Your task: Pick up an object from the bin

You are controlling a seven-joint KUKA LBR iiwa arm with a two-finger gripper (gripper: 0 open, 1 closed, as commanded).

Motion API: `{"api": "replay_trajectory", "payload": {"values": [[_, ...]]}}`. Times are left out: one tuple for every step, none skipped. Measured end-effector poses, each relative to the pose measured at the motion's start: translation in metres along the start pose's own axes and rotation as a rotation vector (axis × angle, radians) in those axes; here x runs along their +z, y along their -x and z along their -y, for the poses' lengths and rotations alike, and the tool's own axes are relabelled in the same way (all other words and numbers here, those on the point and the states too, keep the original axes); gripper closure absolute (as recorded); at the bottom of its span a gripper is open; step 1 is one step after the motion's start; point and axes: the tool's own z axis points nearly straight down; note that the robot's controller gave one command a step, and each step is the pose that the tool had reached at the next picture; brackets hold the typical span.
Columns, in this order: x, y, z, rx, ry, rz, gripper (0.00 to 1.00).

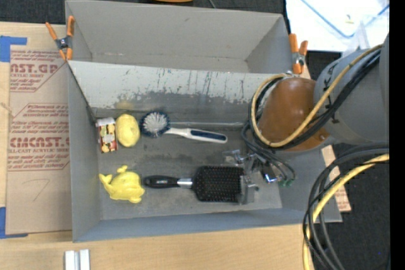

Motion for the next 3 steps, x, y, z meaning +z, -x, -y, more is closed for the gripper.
{"api": "replay_trajectory", "payload": {"values": [[-0.001, -0.012, 0.008, -0.024, 0.000, 0.007, 1.00], [-0.001, -0.011, 0.006, -0.006, -0.002, 0.005, 1.00], [-0.001, -0.012, 0.018, -0.364, -0.003, 0.016, 1.00]]}}
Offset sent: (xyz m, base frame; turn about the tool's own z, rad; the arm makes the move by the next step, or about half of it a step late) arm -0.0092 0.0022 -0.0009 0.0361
